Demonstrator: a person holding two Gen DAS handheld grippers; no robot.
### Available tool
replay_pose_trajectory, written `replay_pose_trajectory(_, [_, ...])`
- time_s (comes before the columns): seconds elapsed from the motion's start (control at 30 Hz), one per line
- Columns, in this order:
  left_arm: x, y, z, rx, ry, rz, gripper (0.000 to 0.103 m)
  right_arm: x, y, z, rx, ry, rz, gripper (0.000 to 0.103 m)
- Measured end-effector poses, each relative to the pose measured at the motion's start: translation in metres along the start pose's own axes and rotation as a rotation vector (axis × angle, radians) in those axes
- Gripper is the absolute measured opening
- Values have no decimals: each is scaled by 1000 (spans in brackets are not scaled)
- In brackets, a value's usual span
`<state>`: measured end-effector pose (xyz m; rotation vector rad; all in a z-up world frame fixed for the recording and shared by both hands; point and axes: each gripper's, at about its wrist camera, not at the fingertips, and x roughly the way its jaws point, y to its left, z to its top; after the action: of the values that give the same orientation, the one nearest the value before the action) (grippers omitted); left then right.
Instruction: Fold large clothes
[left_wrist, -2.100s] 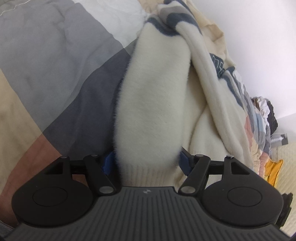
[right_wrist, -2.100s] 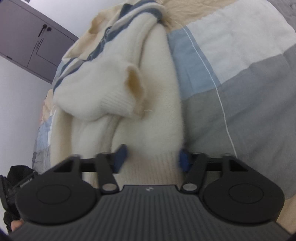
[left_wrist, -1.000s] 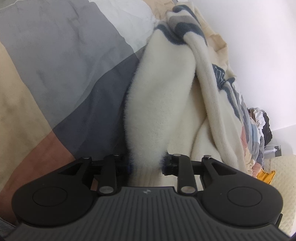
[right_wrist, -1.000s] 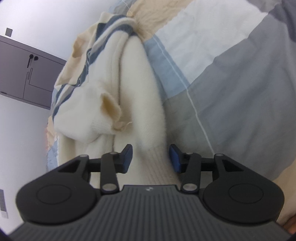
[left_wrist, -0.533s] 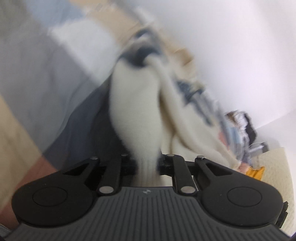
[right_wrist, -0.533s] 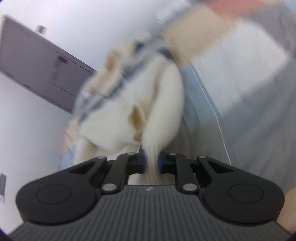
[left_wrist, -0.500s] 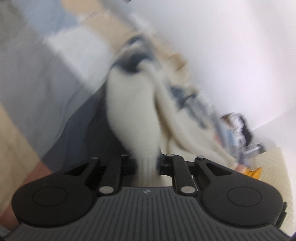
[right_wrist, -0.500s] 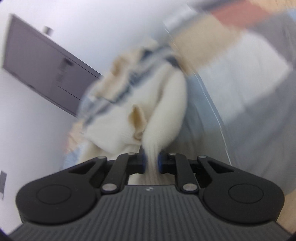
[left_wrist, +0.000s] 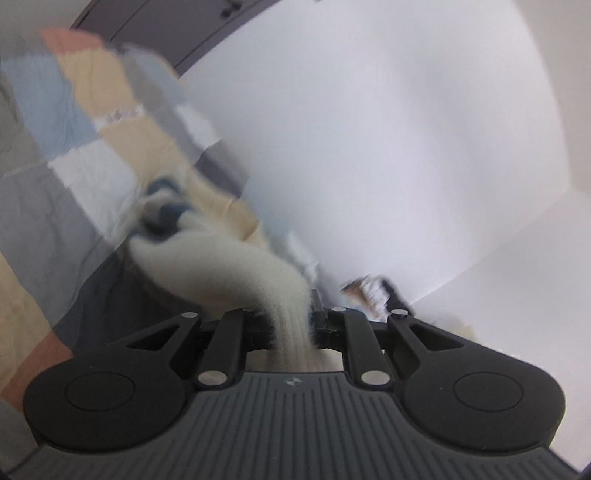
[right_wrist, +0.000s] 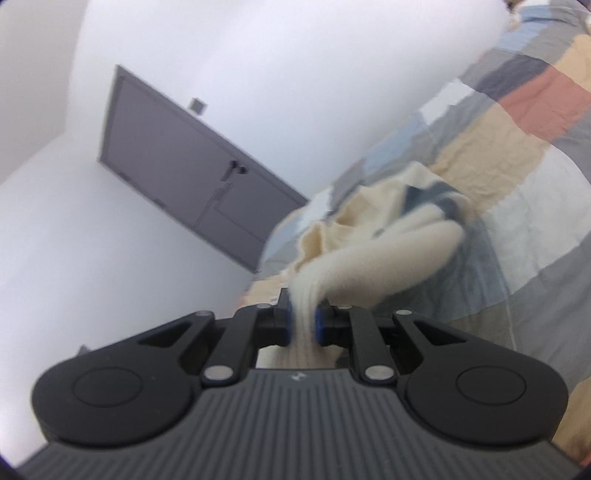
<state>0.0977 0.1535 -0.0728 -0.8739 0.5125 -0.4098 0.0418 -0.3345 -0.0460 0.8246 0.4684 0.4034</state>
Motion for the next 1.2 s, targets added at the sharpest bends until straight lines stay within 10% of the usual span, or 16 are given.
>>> replay_pose_trajectory(0.4, [-41, -47, 10, 18, -115, -85, 16, -51, 66, 26, -76, -83, 126, 15])
replay_pose_trajectory(0.63, [40, -50, 28, 180, -120, 17, 17, 11, 49, 50, -12, -128, -33, 15])
replay_pose_trajectory(1.2, [249, 51, 85, 224, -2, 161, 17, 153, -43, 76, 42, -194, -263, 15])
